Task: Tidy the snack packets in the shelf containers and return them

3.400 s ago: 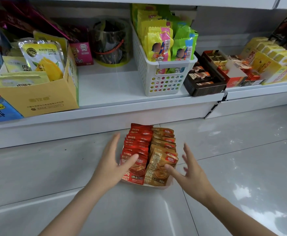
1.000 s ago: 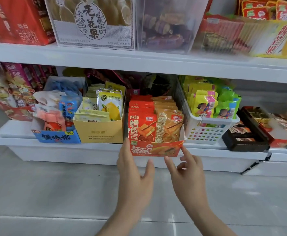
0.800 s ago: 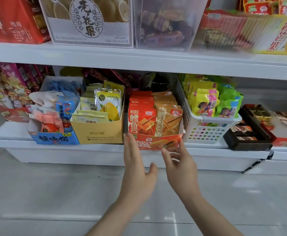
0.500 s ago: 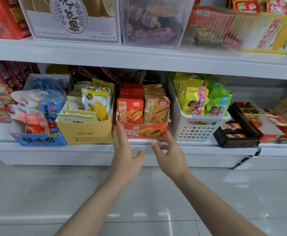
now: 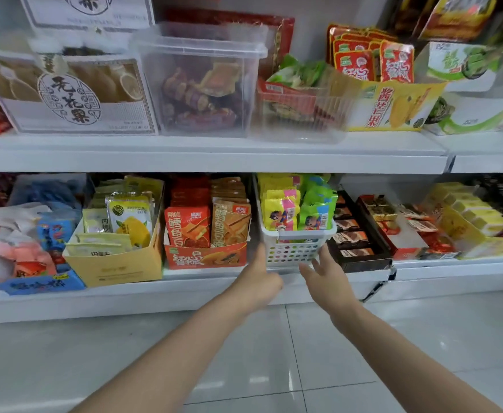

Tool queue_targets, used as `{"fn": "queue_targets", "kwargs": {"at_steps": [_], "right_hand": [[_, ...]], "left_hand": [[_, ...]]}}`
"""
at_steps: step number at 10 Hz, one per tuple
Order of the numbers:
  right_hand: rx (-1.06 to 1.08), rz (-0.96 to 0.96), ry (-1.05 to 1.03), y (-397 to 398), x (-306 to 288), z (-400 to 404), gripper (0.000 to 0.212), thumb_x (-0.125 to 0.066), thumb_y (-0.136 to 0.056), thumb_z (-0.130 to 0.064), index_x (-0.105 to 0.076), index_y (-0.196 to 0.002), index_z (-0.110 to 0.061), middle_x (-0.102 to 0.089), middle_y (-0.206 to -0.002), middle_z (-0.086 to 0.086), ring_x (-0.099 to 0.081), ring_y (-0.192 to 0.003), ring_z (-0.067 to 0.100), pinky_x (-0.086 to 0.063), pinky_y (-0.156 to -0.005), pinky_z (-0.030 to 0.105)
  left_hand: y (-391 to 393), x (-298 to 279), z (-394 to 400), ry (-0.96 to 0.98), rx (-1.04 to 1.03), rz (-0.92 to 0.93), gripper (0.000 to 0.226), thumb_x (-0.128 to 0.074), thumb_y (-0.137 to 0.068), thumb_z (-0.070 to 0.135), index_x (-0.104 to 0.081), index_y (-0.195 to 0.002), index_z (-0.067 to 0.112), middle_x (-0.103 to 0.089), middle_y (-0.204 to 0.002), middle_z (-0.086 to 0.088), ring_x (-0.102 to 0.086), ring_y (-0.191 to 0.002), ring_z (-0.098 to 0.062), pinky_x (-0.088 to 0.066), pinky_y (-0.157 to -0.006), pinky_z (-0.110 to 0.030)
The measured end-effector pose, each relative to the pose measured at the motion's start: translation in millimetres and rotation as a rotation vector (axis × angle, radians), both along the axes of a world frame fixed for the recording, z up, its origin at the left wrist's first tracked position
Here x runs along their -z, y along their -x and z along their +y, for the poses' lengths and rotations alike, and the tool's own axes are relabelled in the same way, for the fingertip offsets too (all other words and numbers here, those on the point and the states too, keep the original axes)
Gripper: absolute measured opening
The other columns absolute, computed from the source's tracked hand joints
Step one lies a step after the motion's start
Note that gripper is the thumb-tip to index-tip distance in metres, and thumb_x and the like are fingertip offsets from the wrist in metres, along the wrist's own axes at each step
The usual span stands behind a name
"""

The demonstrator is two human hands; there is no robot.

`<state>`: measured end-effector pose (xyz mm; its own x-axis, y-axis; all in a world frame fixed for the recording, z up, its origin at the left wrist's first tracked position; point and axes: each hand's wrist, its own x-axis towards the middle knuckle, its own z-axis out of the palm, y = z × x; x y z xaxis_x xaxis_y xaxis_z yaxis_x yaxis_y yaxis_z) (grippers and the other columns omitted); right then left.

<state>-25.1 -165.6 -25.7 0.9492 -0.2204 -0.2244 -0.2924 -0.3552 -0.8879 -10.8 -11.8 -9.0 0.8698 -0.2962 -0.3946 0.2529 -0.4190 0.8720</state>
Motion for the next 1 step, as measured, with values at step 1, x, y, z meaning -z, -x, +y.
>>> {"fn": "queue_targets", "kwargs": {"at_steps": [1], "right_hand": [[-0.067, 0.029, 0.082, 2.0, -6.5, -6.3, 0.066, -0.056, -0.099, -0.02, -0.022, -0.155, -0.03, -0.049, -0.147, -0.007, -0.043, -0.139, 0.016, -0.04, -0.107, 0.031]], "left_hand": [[0.2, -6.5, -1.7, -0.01, 0.013, -0.031, 0.086, -0.05, -0.092, 0.009, -0.005, -0.153, 0.048, -0.034, -0.14, 0.022, -0.043, -0.089, 0.011, -0.04, -0.051, -0.001]]}}
